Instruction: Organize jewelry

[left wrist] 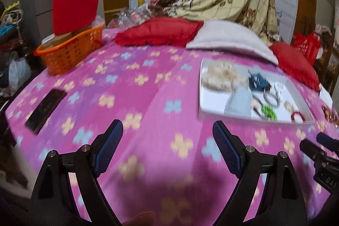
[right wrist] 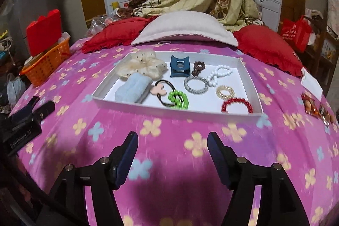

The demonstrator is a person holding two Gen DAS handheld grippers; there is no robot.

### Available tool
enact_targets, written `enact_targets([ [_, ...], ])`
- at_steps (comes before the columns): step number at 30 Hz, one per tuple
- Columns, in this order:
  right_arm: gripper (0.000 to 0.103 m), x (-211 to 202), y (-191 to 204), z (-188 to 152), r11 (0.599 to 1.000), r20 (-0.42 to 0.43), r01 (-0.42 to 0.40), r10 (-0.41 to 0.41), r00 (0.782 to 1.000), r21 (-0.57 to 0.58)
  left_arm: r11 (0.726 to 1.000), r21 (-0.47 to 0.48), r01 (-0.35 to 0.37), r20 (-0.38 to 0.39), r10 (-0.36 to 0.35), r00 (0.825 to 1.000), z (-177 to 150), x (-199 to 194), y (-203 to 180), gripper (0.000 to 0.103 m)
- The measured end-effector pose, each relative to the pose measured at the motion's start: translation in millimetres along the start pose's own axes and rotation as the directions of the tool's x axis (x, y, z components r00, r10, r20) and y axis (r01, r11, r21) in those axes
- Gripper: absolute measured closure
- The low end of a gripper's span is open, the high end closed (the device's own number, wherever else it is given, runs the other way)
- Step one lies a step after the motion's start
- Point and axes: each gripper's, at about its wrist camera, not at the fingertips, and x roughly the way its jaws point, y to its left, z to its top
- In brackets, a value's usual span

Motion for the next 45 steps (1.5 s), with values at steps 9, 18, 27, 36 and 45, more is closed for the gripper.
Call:
enact_targets([
  [9, 0.037, -26.3, -10.2, -18.6, 0.998, 0.038, -0.034, 0.032, 0.999, 0.052, 0.998, 0.03, -0.054, 0.08, 0.052, 0.995, -11.6, -67.3, -19.2, 0.017],
  [18, 0.032, -53.3, -15.1, -26.5, 0.999, 0.116, -0.011, 0.007, 0.993, 0.034, 0.994, 0.105, 0.019, -0.009, -0.018, 1.0, -28.7, -75.3, -53.6, 0.017],
  [27, 0.032, -58.0, -22.3, -31.5, 0.997, 0.114, -0.017, 0.009, 0.993, 0.07, 0.989, 0.136, 0.061, -0.051, -0.055, 0.997, -40.5, -80.0, -66.9, 0.017],
  [36, 0.031, -60.2, -20.8, -33.5, 0.998, 0.113, -0.017, 0.01, 0.994, 0.06, 0.988, 0.121, 0.096, -0.097, -0.084, 0.992, -47.3, -75.4, -64.2, 0.017],
  [45, 0.031, -57.6, -13.6, -36.0, 0.999, 0.092, -0.009, 0.005, 0.996, 0.046, 0.99, 0.102, 0.096, -0.127, -0.083, 0.988, -51.9, -68.2, -60.5, 0.017],
])
